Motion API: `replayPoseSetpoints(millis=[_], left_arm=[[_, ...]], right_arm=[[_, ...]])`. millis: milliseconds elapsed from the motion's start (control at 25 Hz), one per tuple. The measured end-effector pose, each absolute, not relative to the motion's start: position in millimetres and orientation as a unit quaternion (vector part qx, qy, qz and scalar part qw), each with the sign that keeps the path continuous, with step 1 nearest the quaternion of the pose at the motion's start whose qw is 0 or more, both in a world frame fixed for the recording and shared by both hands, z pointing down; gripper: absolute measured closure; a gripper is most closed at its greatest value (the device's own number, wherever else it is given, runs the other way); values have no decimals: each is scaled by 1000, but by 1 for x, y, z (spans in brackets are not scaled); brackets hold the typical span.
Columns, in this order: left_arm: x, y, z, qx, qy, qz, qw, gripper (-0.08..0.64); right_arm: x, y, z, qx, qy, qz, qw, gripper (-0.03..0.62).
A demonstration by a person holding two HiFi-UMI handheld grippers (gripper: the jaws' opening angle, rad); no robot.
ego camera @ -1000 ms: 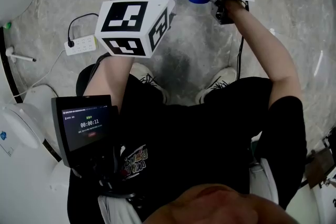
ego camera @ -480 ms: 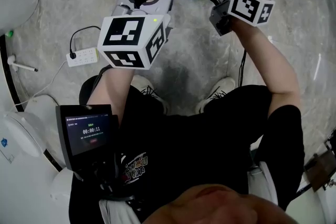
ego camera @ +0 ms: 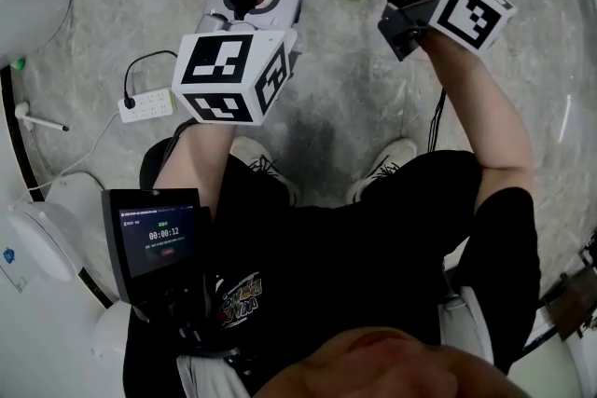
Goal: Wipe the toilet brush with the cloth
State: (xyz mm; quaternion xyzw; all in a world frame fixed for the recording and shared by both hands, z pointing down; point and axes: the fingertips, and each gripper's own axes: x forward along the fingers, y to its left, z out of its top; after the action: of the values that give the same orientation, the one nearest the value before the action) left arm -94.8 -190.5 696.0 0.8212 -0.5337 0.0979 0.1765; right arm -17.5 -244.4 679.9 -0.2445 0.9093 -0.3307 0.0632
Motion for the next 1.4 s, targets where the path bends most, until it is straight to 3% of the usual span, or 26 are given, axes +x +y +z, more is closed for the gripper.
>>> replayPoseSetpoints(millis=[360, 760, 920, 1160, 1400], left_arm=[[-96, -204, 685, 812, -552, 86, 168, 382], [-95, -215, 670, 811, -556, 69, 166, 382], [-89, -217, 661, 817, -550, 63, 161, 382], [-86, -223, 662, 815, -548, 57, 181, 382], [-92, -224, 676, 805, -556, 69, 192, 382]], right_arm=[[-28, -214, 682, -165, 935, -313, 15, 526], [-8, -157, 831, -203, 917, -266, -219, 528], [31, -151, 861, -224, 903, -243, -274, 529], [94, -195, 859, -322, 872, -263, -257, 529], [87, -238, 824, -339, 878, -262, -212, 529]])
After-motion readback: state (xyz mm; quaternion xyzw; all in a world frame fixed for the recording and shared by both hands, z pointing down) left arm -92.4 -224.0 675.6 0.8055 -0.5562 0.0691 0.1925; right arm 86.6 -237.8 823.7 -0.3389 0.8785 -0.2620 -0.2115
